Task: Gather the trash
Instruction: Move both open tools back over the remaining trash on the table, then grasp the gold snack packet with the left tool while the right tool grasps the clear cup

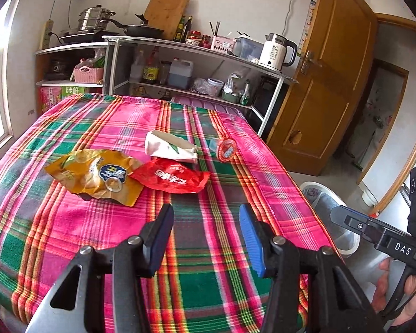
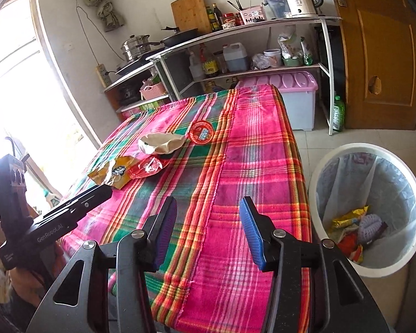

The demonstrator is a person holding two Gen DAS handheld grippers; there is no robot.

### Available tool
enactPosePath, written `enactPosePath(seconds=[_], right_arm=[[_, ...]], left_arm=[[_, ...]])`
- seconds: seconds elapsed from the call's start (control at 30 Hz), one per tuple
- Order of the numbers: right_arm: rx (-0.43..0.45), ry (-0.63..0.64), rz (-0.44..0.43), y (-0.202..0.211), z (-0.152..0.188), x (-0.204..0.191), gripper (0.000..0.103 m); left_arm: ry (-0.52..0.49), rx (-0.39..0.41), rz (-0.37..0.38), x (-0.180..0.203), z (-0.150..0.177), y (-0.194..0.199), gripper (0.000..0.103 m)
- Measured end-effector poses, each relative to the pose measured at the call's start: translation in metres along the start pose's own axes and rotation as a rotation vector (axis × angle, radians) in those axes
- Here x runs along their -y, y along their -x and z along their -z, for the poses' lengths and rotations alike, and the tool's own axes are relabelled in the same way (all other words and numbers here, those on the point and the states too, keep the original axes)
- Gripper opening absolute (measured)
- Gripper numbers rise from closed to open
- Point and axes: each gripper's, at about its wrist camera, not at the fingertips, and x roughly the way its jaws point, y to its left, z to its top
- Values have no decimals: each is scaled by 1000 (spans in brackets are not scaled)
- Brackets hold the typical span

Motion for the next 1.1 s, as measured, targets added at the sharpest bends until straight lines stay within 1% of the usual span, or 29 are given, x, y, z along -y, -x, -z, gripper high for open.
enactPosePath(seconds=[0.1, 0.17, 0.47, 0.53, 0.77, 0.93, 1.1], right_arm=[[-5, 17, -9, -8, -6, -9, 49], [-9, 26, -18, -14, -11, -14, 53], [-21, 73, -36, -41, -30, -35, 54], [-24, 81, -35, -47, -35, -37, 54], [-28, 97, -21, -71, -56, -42, 55], [-36, 126, -1, -91, -69, -44, 56], [-65, 135, 41, -115, -81, -38, 56]], left_arm=[[25, 10, -28, -16, -4, 1, 55], [40, 15, -47, -26, -6, 2, 56], [133, 32, -140, -80, -17, 1, 60], [159, 26, -154, -92, -21, -2, 65], [243, -27, -218, -127, -28, -23, 66], [307, -58, -226, -144, -31, -37, 66], [320, -71, -218, -146, -35, -46, 66]])
